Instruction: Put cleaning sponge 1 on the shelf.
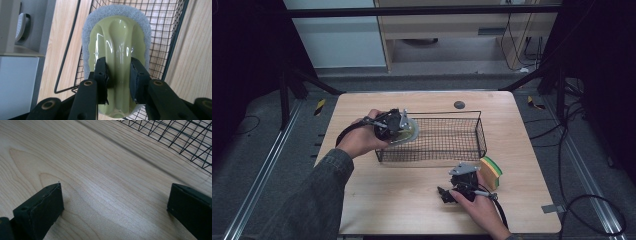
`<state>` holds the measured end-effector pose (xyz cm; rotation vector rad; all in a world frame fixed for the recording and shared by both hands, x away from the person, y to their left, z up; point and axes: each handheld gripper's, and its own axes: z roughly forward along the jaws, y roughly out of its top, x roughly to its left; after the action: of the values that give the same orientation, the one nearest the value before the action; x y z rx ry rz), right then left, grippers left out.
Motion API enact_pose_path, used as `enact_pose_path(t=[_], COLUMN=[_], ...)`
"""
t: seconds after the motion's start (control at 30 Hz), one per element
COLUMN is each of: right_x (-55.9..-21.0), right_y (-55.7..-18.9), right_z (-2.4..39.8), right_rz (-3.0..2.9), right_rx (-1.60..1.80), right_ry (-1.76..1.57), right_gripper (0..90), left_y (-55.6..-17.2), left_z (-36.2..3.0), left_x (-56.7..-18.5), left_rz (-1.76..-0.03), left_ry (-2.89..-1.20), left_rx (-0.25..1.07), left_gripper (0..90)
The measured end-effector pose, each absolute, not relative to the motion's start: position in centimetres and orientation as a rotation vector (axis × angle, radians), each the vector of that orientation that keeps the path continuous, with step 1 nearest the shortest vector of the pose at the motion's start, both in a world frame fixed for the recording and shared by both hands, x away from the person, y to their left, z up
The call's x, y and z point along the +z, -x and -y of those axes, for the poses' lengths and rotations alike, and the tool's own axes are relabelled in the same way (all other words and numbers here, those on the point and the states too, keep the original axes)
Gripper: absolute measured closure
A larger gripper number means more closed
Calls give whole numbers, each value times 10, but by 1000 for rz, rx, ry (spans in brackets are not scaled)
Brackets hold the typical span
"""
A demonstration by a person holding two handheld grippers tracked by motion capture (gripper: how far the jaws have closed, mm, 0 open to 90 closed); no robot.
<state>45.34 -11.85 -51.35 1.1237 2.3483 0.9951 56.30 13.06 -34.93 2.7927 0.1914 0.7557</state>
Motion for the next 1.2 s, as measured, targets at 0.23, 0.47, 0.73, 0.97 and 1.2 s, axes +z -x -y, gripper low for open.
enact_pose_path(t=[0.23, 0.47, 0.73, 0.97, 1.2], right_x=[-513, -513, -513, -513, -513], right_y=[-453, -453, -453, -453, -453], right_z=[118, 119, 118, 118, 119], right_rz=[-2349, -2350, -2349, -2349, -2351], right_rx=[995, 992, 992, 993, 991], right_ry=[-1124, -1125, -1128, -1128, -1129], right_gripper=[7, 6, 7, 7, 7], left_y=[-563, -564, -568, -570, -571], left_z=[-126, -126, -126, -127, -125], left_x=[-353, -355, -358, -361, -364], left_rz=[-178, -180, -182, -181, -185], left_ry=[-2801, -2803, -2811, -2822, -2835], left_rx=[740, 736, 729, 721, 716], left_gripper=[706, 706, 706, 706, 706])
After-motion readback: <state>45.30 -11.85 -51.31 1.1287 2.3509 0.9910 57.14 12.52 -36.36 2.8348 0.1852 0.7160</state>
